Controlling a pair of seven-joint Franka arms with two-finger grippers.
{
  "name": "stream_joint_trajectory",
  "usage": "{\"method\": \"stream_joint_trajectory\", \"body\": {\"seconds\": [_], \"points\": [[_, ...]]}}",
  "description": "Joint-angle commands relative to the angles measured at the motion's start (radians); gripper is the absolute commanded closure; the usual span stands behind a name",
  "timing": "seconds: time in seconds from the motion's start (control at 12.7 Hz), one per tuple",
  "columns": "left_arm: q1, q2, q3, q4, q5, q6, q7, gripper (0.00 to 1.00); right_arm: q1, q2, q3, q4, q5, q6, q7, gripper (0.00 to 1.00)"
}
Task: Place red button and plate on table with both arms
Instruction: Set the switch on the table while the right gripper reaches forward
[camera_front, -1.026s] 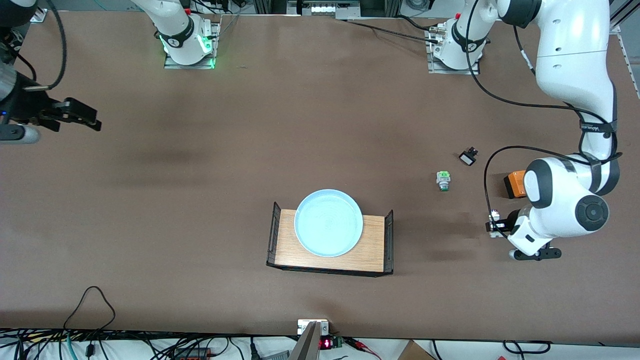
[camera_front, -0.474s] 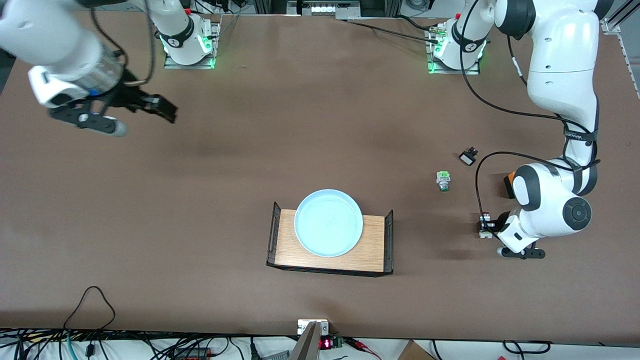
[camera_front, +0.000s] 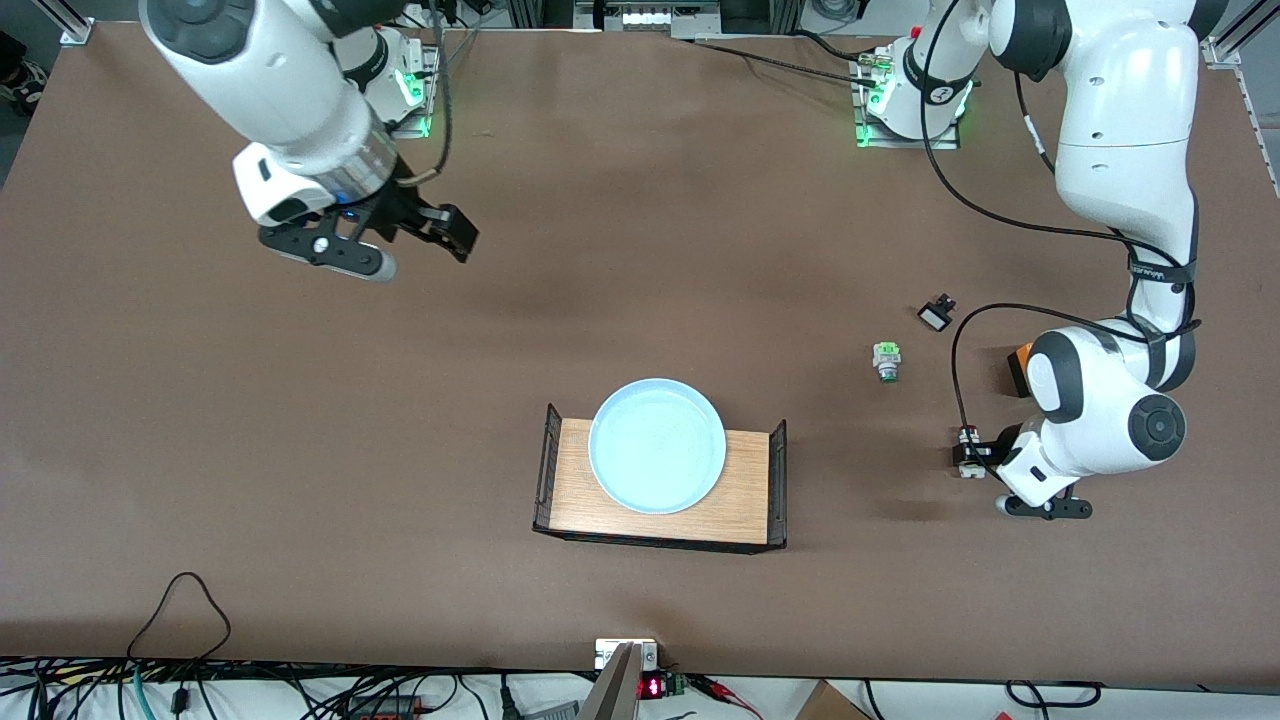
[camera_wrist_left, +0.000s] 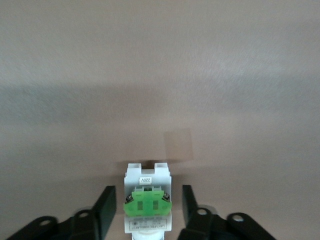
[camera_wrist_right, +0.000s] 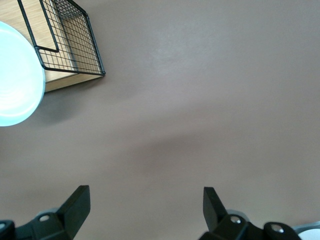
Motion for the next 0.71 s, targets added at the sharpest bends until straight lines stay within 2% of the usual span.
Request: {"method": "stream_joint_trajectory", "body": {"seconds": [0.0,0.16,0.47,0.63], "points": [[0.012,-0.114,0.003,-0.012,-0.024,-0.056,0.019,0.0,0.021,0.034,-0.012,0.016,0.061,0.048,0.097,0.0],[0.015,-0.18,0.006,-0.015,-0.016,-0.096,-0.007,0.0,0.036,0.062,-0.012,0.016,0.101,0.102,0.176,0.0],[0.015,-0.321,0.013,-0.018,-0.004,-0.171,-0.056,0.0,0.1,0.134,-0.013,0.019,0.09,0.212,0.285,0.0],[0.015,-0.381,0.013,-0.018,0.081,-0.221,-0.061,0.0,0.122,0.161,-0.013,0.02,0.087,0.261,0.344,0.0]]}}
